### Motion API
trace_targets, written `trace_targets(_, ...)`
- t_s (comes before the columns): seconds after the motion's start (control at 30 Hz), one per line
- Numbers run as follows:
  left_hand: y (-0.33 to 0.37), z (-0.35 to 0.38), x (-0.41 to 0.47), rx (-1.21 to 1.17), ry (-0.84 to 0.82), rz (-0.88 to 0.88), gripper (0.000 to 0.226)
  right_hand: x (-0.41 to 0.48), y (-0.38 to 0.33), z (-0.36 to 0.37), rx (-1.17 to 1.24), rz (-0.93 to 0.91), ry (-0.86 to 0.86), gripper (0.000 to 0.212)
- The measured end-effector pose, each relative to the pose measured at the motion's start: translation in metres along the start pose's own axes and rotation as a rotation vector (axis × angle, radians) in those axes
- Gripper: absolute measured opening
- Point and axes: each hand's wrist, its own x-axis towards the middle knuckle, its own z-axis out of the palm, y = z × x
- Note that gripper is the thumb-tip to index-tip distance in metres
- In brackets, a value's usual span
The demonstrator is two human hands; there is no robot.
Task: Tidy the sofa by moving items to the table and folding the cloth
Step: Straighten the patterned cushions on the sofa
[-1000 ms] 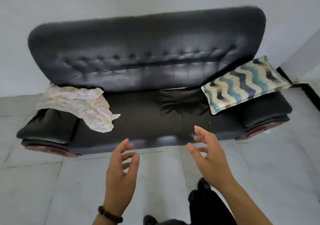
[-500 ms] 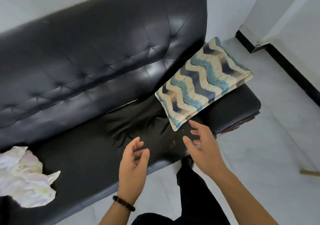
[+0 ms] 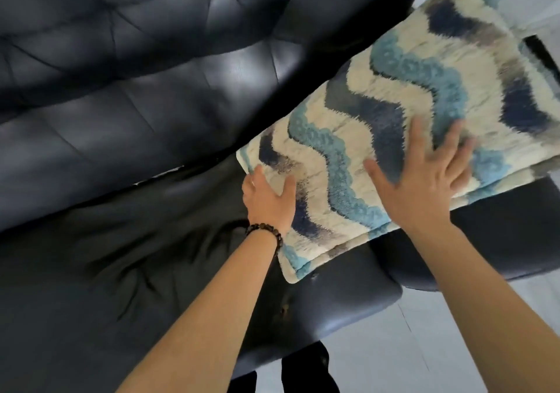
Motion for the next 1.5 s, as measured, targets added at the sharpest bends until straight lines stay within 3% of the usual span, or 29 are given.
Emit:
trace_targets(0.1,-0.026,0.032,0.029,-0.047,-0.041,-0.181,0.096,0.008,0.005,0.031,-0.163,-0.015,0.067,0.078)
trace_targets(0.2,-0.037,0.043,0.041,-0.193,-0.066,-0.323,0.102,0.009,0.003,0.037,-0.143,-0.059,0.119,0.047)
trace_targets(0.3,-0.043,0.028,0.034,-0.348,0.022,-0.347,0.072,0.003,-0.006,0.026,0.046,-0.068,0.095,0.024)
trace_targets(0.4,-0.049,-0.019,-0.006,-0.341,0.203,-0.227,0.053,-0.025,-0.026,0.019,0.248,-0.083,0.047,0.018)
trace_targets(0.5,-0.063,-0.086,-0.033,-0.284,0.393,-0.122,0.064,-0.067,-0.059,0.026,0.47,-0.129,-0.04,0.029)
trace_targets(0.6,-0.078,-0.152,-0.037,-0.256,0.538,0.058,0.052,-0.094,-0.102,0.044,0.607,-0.19,-0.074,0.039)
trace_targets(0.73,-0.104,-0.209,-0.018,-0.179,0.658,0.171,0.044,-0.104,-0.166,0.076,0.709,-0.214,-0.156,0.033)
trace_targets(0.83,-0.146,-0.235,0.017,-0.067,0.642,0.078,0.039,-0.102,-0.191,0.117,0.629,-0.28,-0.4,0.019)
trace_targets(0.93,-0.182,-0.257,0.051,-0.072,0.528,-0.155,0.046,-0.097,-0.199,0.141,0.52,-0.234,-0.622,0.038)
trace_targets(1.1,-0.187,-0.272,0.073,-0.107,0.474,-0.2,0.07,-0.093,-0.199,0.134,0.567,-0.147,-0.595,0.063)
trace_targets(1.17,-0.187,-0.274,0.079,-0.192,0.509,-0.237,0.057,-0.089,-0.202,0.137,0.625,-0.118,-0.649,0.076)
trace_targets(1.23,-0.187,-0.279,0.083,-0.234,0.593,-0.249,0.024,-0.088,-0.209,0.143,0.633,-0.124,-0.762,0.089)
trace_targets(1.37,-0.176,-0.279,0.069,-0.167,0.806,-0.05,0.02,-0.093,-0.221,0.154,0.63,-0.127,-0.777,0.087)
trace_targets(1.43,-0.184,-0.276,0.066,-0.098,0.804,-0.001,0.02,-0.096,-0.221,0.159,0.638,-0.113,-0.776,0.087)
trace_targets(1.5,-0.195,-0.278,0.069,-0.059,0.719,-0.091,0.019,-0.1,-0.221,0.16,0.621,-0.114,-0.82,0.087)
